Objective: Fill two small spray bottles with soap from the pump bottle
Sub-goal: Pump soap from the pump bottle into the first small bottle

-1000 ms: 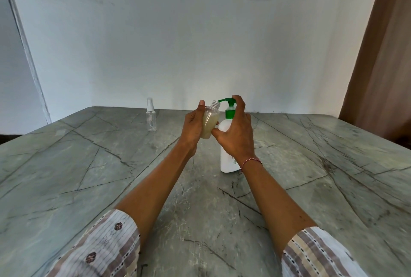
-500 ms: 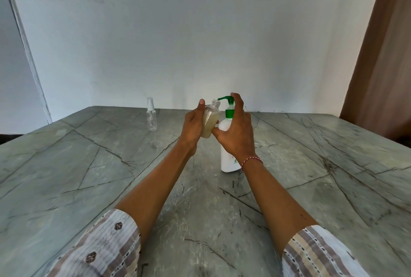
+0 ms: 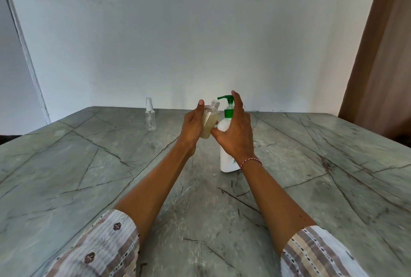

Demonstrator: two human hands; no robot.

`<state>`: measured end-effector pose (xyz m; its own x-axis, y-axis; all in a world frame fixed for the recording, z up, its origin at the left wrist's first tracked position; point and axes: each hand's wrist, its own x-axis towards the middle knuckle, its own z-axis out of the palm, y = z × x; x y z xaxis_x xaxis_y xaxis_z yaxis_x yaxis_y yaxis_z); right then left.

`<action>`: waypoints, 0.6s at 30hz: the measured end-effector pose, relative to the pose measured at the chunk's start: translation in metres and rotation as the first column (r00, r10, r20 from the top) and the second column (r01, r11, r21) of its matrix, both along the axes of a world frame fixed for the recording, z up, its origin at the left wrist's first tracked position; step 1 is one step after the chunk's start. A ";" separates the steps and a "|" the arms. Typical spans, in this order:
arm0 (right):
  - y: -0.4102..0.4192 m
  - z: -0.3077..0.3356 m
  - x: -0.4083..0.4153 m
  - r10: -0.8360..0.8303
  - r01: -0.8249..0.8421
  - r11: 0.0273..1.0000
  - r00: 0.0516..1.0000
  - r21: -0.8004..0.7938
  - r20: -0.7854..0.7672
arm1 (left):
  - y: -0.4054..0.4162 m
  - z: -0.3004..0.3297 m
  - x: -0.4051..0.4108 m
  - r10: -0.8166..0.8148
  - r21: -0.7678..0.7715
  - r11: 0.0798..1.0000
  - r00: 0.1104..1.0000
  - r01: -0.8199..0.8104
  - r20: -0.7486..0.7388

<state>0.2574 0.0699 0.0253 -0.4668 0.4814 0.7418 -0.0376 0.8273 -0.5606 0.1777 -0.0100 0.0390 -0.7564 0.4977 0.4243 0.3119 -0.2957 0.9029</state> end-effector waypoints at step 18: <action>0.000 -0.001 -0.002 0.015 -0.015 1.000 0.999 -0.009 -0.032 | -0.001 0.002 0.000 -0.002 0.006 1.000 1.000 0.002 0.023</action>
